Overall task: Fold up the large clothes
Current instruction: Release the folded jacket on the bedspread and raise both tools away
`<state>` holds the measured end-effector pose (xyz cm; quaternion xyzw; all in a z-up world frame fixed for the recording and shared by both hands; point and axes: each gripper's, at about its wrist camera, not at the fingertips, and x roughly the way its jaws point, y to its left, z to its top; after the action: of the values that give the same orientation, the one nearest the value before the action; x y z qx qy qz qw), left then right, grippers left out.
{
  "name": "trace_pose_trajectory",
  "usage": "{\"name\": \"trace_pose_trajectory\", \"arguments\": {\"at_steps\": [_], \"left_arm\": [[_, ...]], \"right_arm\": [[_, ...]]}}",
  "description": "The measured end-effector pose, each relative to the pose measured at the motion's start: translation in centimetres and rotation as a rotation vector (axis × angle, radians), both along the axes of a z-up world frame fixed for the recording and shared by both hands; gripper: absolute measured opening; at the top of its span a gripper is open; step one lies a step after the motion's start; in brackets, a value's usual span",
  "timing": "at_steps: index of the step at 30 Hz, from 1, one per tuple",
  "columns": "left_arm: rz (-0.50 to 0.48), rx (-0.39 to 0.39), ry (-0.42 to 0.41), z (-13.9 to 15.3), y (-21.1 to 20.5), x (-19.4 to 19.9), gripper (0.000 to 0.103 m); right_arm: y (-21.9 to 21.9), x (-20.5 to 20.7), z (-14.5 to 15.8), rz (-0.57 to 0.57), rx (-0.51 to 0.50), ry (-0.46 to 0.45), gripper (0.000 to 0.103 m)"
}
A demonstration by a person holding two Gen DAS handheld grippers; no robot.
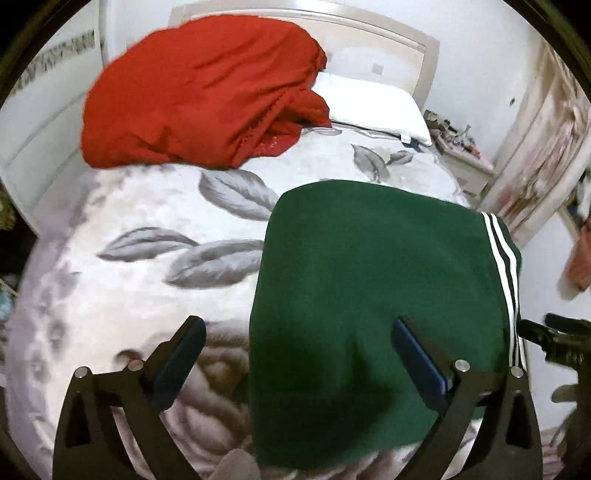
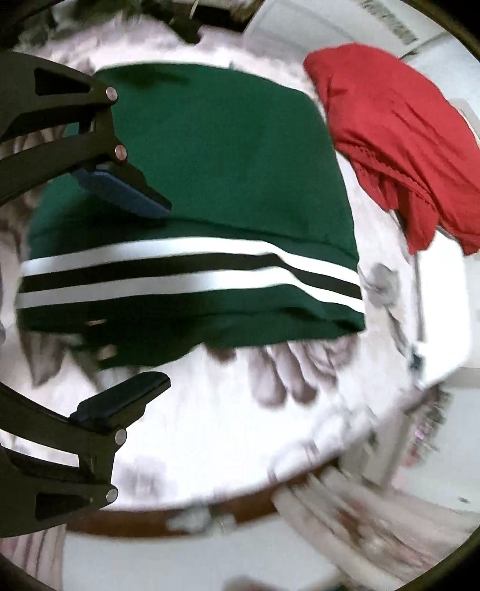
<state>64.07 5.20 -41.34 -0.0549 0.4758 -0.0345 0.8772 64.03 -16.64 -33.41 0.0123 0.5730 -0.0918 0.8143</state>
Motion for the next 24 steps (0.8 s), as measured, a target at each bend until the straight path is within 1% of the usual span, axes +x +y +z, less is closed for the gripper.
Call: {"name": "trace_pose_trajectory", "arguments": {"at_steps": [1, 2, 3, 6, 7, 9, 11, 12, 14, 19, 21, 24], "left_arm": [[0.000, 0.017, 0.005, 0.6, -0.6, -0.8, 0.103], [-0.002, 0.030, 0.009, 1.3, -1.1, -1.5, 0.103], [-0.003, 0.037, 0.008, 1.9, -1.4, -2.1, 0.103], [0.016, 0.063, -0.014, 4.7, -2.0, -5.1, 0.103], [0.019, 0.065, -0.019, 5.7, -2.1, -6.0, 0.103], [0.024, 0.077, -0.033, 8.3, -2.6, -8.5, 0.103], [0.023, 0.092, -0.050, 11.2, -3.1, -11.4, 0.103], [0.027, 0.097, -0.051, 12.0, -3.2, -12.4, 0.103], [0.032, 0.095, -0.064, 14.9, -3.2, -15.4, 0.103], [0.046, 0.110, -0.101, 20.4, -3.0, -21.3, 0.103], [0.050, 0.109, -0.108, 22.1, -3.1, -23.3, 0.103], [0.070, 0.120, -0.146, 25.1, -3.2, -26.6, 0.103]], "right_arm": [[-0.7, -1.5, 0.8, -0.005, -0.019, -0.008, 0.089], [-0.6, -3.0, 1.5, -0.010, -0.034, -0.009, 0.089], [-0.1, -4.6, 2.8, -0.015, -0.044, -0.012, 0.090], [0.5, -6.7, 4.5, -0.038, -0.069, -0.023, 0.090], [0.2, -8.0, 5.7, -0.044, -0.074, -0.035, 0.090], [0.5, -11.7, 9.3, -0.057, -0.088, -0.074, 0.090], [0.7, -14.5, 12.3, -0.062, -0.080, -0.096, 0.090], [0.9, -16.1, 14.1, -0.067, -0.076, -0.107, 0.090], [1.5, -19.5, 17.9, -0.055, -0.080, -0.134, 0.090], [2.3, -26.7, 25.4, -0.032, -0.110, -0.194, 0.090], [2.4, -30.1, 28.7, -0.026, -0.114, -0.225, 0.090], [2.8, -34.4, 32.9, -0.017, -0.122, -0.272, 0.090]]}}
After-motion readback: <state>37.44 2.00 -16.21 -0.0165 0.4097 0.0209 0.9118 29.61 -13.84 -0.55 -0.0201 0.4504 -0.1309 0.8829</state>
